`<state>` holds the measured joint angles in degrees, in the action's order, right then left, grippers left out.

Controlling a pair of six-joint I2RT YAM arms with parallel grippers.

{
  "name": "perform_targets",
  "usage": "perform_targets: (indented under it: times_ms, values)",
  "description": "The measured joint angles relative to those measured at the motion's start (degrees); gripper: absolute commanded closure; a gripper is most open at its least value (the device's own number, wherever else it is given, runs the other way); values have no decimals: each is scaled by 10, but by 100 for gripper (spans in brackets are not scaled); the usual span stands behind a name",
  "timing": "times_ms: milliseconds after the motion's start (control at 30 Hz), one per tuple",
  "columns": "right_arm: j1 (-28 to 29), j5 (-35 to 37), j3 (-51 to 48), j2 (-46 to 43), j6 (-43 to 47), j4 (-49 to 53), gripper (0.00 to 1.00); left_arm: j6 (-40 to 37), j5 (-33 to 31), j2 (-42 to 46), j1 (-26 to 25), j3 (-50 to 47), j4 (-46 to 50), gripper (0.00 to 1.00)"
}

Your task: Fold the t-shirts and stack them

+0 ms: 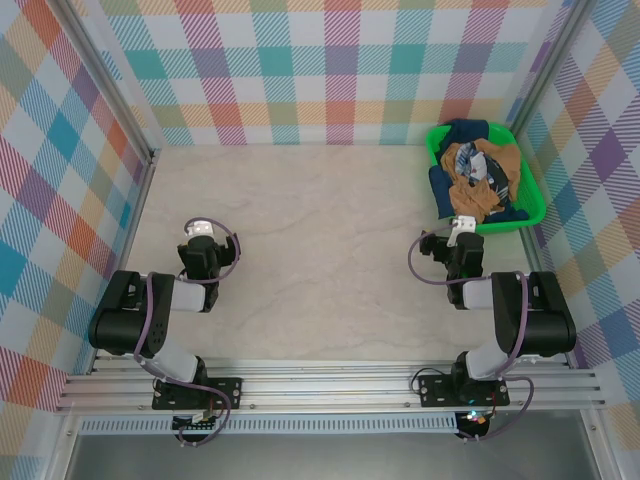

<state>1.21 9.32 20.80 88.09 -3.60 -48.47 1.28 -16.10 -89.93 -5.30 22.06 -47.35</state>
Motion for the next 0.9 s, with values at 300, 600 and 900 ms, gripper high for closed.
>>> perform_targets:
  times_ms: [300,600,900]
  values:
    - [0,0,0,0,0,0,0,-3,2,0,0,0,0,0]
    - [0,0,0,-2,0,-2,0,-3,1,0,0,0,0,0]
    - [33,25,-9,-141,18,49,0,-8,-30,149,-20,3,87,0]
